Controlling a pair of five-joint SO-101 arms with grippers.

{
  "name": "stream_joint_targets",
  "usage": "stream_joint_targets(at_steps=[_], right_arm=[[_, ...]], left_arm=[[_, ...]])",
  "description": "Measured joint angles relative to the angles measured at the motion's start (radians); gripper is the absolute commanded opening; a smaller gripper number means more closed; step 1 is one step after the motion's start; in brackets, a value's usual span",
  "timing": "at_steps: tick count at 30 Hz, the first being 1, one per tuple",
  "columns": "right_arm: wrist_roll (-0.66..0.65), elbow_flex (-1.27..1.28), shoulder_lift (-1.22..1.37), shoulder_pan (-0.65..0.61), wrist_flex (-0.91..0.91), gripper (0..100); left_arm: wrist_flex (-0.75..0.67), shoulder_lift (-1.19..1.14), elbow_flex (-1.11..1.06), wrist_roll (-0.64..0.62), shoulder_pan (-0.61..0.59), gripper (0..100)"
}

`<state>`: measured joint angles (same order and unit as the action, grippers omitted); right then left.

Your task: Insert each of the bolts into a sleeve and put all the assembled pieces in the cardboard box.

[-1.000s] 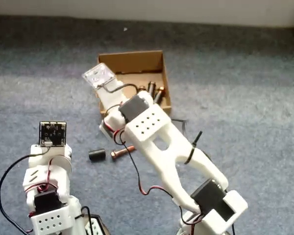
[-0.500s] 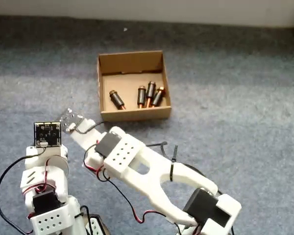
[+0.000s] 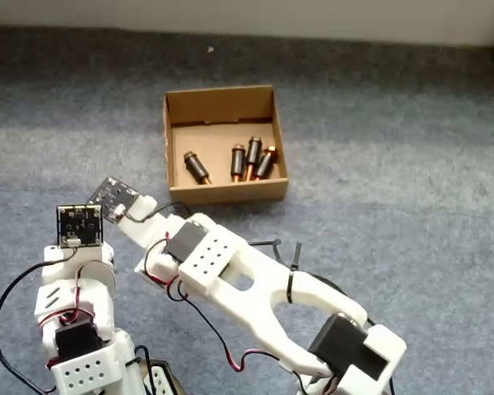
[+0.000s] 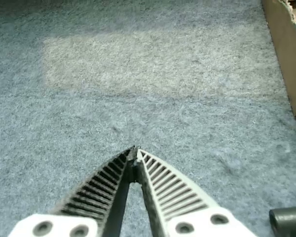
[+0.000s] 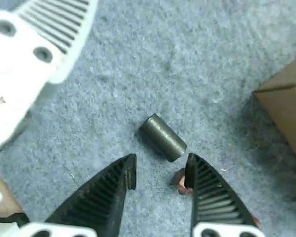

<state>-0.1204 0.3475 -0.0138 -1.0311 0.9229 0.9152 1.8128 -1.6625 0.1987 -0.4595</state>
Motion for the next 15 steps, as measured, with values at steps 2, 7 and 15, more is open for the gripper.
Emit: stream_joint_targets(at_steps=[2, 7, 15], right_arm=[[0.0, 0.0, 0.0, 0.009, 0.0, 15.6], [0.029, 0.0, 0.0, 0.012, 0.0, 15.6], [0.055, 0.0, 0.002, -0.005, 0.0, 15.6]], left_arm=[[0.0, 0.0, 0.006, -0.04, -0.025, 1], [0.0, 0.0, 0.055, -0.097, -0.104, 1], [0.0, 0.0, 0.08, -0.115, -0.31, 1]])
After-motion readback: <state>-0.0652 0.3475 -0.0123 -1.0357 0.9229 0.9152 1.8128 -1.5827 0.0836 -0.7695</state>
